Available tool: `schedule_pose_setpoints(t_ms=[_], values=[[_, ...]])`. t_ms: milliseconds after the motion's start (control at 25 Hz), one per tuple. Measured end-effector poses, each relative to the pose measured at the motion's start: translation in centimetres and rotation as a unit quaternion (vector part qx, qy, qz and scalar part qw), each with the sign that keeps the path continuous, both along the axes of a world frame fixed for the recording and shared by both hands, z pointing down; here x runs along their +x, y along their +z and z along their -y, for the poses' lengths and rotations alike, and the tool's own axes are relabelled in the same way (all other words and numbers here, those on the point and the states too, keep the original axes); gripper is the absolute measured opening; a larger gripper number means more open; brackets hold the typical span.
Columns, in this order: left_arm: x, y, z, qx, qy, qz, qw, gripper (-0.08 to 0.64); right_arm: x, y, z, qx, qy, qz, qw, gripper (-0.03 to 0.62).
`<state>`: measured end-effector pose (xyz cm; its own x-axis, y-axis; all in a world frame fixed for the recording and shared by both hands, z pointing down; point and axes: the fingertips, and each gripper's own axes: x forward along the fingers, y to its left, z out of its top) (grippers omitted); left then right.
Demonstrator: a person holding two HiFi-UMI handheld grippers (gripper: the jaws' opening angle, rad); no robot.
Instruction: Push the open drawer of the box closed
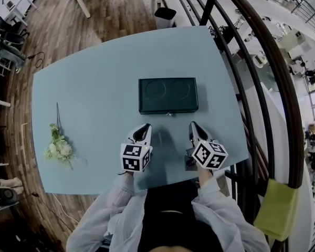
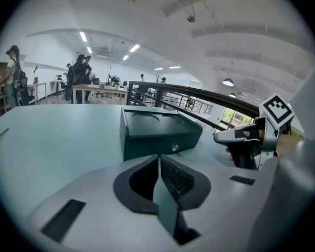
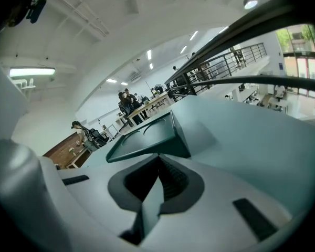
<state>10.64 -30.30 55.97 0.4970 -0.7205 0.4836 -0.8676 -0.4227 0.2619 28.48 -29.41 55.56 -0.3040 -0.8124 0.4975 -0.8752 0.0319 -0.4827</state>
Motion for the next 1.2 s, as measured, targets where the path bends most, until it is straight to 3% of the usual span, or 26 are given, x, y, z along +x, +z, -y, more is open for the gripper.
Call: schedule_pose_setpoints(t_ms=[160,440,800,1040,1200], values=[[0.0,-2.0,-1.4,0.02,0.009,-0.011,0.9997,0.026,-0.3,-2.7,-1.1,0.038,-0.001,0.007,0.999,0.008],[0.6,-5.6,-3.2,0.065,0.026,-0.038,0.9968,0.026,-1.1,-5.8,-3.4,0.087,-0.027,-0.031,0.995,0.008],[0.1,-9.4,-5.0,0.126,0.058,-0.027,0.99,0.026,-2.2,-8.7,-4.8,0.129,-0.057,-0.025,0.99,0.008],[-1.2,-11.5,-5.2,0.155,0.043,-0.043,0.9861,0.023,-3.2,-10.6,-5.0,0.167,-0.084,-0.037,0.982,0.008],[-1.7,-11.8,-5.3,0.161,0.035,-0.043,0.9854,0.023,-3.1,-10.8,-5.1,0.174,-0.077,-0.033,0.981,0.008]])
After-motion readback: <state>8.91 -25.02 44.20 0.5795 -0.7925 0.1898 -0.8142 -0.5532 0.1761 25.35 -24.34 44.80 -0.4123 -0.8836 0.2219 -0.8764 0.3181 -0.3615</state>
